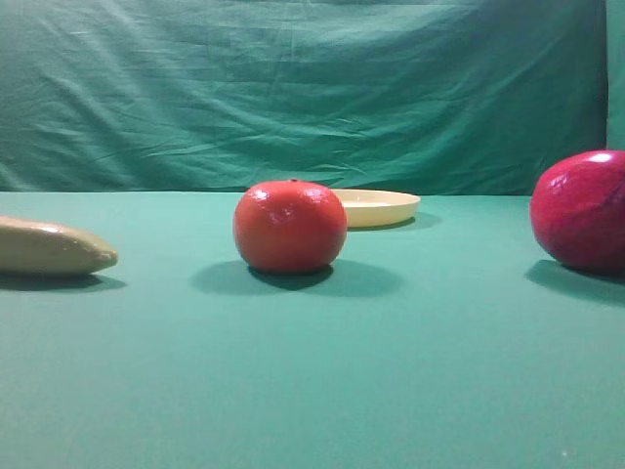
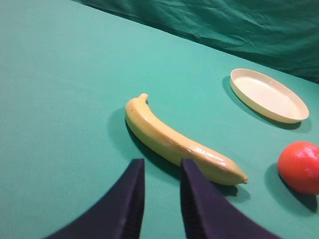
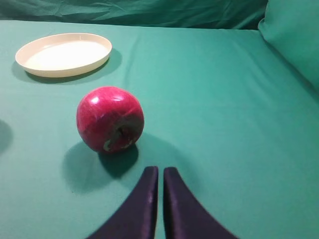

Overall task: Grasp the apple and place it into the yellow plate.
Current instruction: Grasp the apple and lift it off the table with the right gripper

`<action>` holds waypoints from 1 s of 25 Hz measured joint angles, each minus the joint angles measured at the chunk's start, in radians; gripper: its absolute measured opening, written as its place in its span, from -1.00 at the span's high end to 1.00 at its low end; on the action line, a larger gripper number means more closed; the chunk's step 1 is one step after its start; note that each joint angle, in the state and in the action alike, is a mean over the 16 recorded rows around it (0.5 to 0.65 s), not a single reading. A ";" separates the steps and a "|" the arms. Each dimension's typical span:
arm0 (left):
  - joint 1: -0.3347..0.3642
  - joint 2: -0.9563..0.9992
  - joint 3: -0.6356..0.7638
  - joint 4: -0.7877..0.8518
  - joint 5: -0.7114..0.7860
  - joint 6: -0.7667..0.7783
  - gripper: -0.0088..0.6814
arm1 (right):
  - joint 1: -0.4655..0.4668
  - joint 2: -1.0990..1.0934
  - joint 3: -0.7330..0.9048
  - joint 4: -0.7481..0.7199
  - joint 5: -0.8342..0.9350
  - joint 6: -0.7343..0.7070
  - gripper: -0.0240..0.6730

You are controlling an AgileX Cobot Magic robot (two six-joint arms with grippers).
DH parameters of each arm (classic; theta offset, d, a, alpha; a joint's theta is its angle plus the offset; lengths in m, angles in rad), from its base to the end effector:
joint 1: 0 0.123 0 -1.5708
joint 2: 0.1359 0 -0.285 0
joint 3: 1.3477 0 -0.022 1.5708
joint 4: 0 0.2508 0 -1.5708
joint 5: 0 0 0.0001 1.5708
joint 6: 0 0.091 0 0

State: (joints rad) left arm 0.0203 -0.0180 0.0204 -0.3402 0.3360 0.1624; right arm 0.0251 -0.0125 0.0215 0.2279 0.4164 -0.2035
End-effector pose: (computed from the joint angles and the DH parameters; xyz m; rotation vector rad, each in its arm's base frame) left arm 0.0532 -0.0090 0.1787 -0.0842 1.8051 -0.1990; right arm 0.0510 0.0096 0.1703 -0.0808 1.8977 0.1077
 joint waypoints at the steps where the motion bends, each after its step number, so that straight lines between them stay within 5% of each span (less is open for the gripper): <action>1: 0.000 0.000 0.000 0.000 0.000 0.000 0.52 | 0.000 0.000 0.000 0.000 0.000 0.000 0.93; 25: 0.000 0.000 0.000 0.000 0.000 0.000 0.52 | 0.000 0.000 0.000 0.000 -0.001 -0.001 0.93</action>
State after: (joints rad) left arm 0.0203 -0.0180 0.0204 -0.3402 0.3360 0.1624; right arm 0.0251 -0.0125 0.0215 0.2279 0.4151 -0.2050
